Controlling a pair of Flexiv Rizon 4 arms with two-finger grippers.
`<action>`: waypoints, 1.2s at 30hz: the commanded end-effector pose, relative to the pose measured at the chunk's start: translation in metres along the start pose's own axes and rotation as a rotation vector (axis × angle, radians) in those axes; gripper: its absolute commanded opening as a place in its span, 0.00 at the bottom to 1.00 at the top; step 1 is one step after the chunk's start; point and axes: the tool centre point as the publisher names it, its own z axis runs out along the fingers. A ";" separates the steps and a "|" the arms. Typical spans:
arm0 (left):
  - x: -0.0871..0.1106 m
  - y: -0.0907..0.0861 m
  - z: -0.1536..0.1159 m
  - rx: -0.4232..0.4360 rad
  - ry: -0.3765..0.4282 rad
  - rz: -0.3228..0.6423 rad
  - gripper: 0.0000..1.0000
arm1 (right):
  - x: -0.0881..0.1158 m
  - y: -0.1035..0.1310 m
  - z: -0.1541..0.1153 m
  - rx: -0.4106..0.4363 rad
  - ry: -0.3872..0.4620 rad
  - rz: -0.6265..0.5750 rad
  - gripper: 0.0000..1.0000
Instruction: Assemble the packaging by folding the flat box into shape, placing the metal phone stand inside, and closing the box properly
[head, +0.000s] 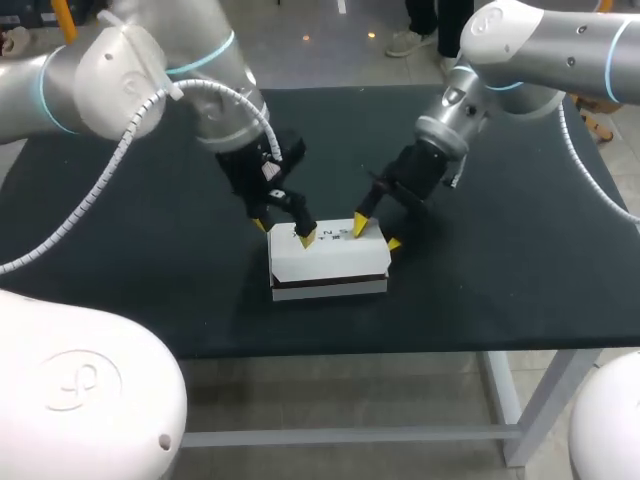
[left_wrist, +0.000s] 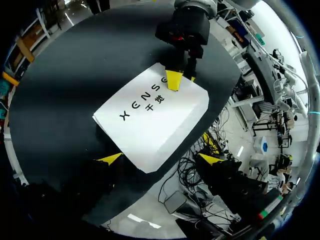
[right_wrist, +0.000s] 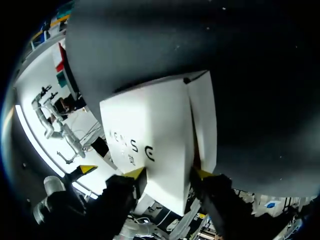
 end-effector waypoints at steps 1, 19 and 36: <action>0.005 -0.006 -0.004 -0.074 -0.234 0.197 1.00 | 0.001 0.002 -0.001 0.008 -0.002 0.000 0.63; 0.000 0.000 0.011 -0.074 -0.190 0.438 1.00 | 0.001 0.002 -0.001 0.008 -0.002 0.000 0.58; 0.003 0.002 0.039 -0.049 -0.171 0.596 1.00 | 0.001 0.002 -0.001 0.008 -0.002 0.000 0.56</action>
